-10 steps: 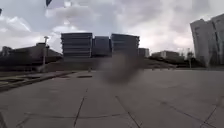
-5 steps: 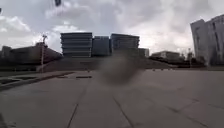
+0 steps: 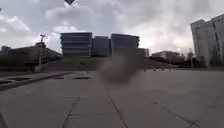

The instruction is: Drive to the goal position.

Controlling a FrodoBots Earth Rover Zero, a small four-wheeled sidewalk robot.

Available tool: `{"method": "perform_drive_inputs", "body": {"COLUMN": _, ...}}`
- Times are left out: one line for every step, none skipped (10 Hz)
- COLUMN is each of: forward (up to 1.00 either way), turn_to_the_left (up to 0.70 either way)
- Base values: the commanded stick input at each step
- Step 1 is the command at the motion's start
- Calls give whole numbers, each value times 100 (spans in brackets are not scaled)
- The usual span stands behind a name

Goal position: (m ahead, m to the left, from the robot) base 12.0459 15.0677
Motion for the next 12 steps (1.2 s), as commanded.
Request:
{"method": "perform_drive_inputs", "body": {"forward": 70, "turn_to_the_left": 0}}
{"method": "perform_drive_inputs", "body": {"forward": 70, "turn_to_the_left": 0}}
{"method": "perform_drive_inputs", "body": {"forward": 70, "turn_to_the_left": 0}}
{"method": "perform_drive_inputs", "body": {"forward": 70, "turn_to_the_left": 1}}
{"method": "perform_drive_inputs", "body": {"forward": 70, "turn_to_the_left": 2}}
{"method": "perform_drive_inputs", "body": {"forward": 70, "turn_to_the_left": 0}}
{"method": "perform_drive_inputs", "body": {"forward": 70, "turn_to_the_left": 0}}
{"method": "perform_drive_inputs", "body": {"forward": 70, "turn_to_the_left": 0}}
{"method": "perform_drive_inputs", "body": {"forward": 70, "turn_to_the_left": 0}}
{"method": "perform_drive_inputs", "body": {"forward": 70, "turn_to_the_left": 0}}
{"method": "perform_drive_inputs", "body": {"forward": 70, "turn_to_the_left": 0}}
{"method": "perform_drive_inputs", "body": {"forward": 70, "turn_to_the_left": 0}}
